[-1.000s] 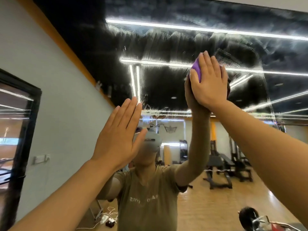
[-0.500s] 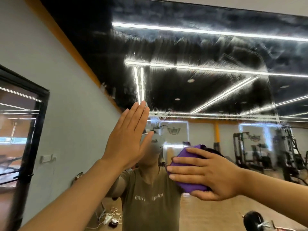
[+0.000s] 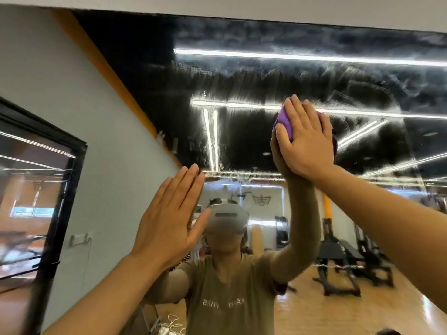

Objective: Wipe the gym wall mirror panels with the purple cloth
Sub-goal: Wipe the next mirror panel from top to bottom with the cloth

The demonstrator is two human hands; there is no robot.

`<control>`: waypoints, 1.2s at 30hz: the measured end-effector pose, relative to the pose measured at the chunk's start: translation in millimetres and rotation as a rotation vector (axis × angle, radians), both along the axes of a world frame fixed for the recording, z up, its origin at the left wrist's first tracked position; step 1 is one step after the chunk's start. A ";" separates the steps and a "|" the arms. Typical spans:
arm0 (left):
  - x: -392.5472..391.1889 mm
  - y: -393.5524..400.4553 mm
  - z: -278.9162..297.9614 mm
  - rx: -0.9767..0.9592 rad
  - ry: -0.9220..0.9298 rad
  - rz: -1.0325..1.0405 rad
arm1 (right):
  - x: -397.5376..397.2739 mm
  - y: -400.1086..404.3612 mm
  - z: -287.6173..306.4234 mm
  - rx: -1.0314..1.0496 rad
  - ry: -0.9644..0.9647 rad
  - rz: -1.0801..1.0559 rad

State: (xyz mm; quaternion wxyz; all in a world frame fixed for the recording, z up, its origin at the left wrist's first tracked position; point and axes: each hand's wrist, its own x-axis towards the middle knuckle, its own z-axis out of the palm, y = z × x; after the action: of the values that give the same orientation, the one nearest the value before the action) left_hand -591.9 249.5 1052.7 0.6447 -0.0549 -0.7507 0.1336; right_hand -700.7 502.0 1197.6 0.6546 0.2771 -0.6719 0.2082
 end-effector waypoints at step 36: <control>25.1 -79.5 1.0 0.115 0.104 0.034 | 36.7 -68.6 -103.4 0.577 0.233 -0.054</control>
State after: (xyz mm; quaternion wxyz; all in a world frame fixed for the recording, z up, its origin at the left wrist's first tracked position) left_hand -566.8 170.0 1053.7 0.6826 0.0020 -0.7234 0.1042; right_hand -663.9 433.4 1094.2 0.6269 0.4555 -0.6307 -0.0417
